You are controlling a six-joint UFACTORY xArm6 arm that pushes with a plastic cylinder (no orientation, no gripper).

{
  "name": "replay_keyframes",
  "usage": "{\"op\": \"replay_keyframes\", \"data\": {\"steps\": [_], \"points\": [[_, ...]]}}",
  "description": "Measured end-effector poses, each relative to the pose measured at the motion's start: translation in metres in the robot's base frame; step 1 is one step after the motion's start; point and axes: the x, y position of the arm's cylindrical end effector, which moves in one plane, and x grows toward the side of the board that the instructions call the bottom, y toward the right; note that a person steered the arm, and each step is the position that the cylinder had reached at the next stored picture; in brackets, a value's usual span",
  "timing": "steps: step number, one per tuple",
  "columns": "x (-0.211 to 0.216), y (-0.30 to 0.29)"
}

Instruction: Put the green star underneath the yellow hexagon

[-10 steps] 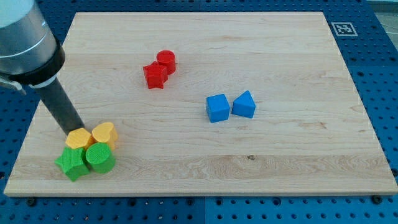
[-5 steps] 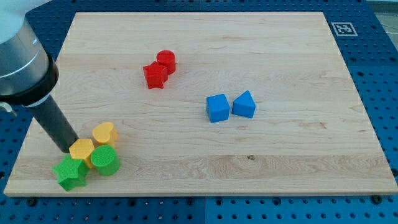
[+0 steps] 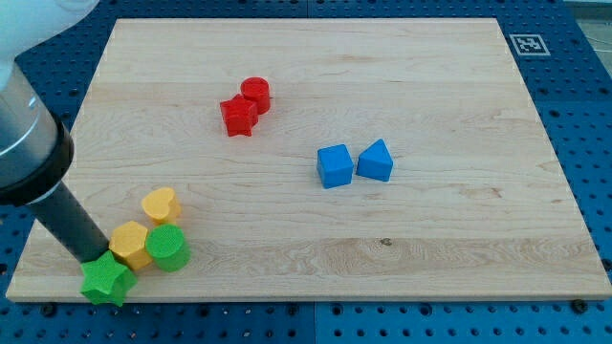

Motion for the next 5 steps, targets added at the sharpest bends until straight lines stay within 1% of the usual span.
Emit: {"op": "replay_keyframes", "data": {"steps": [2, 4, 5], "points": [[-0.003, 0.012], [-0.045, 0.014], [-0.048, 0.014]]}}
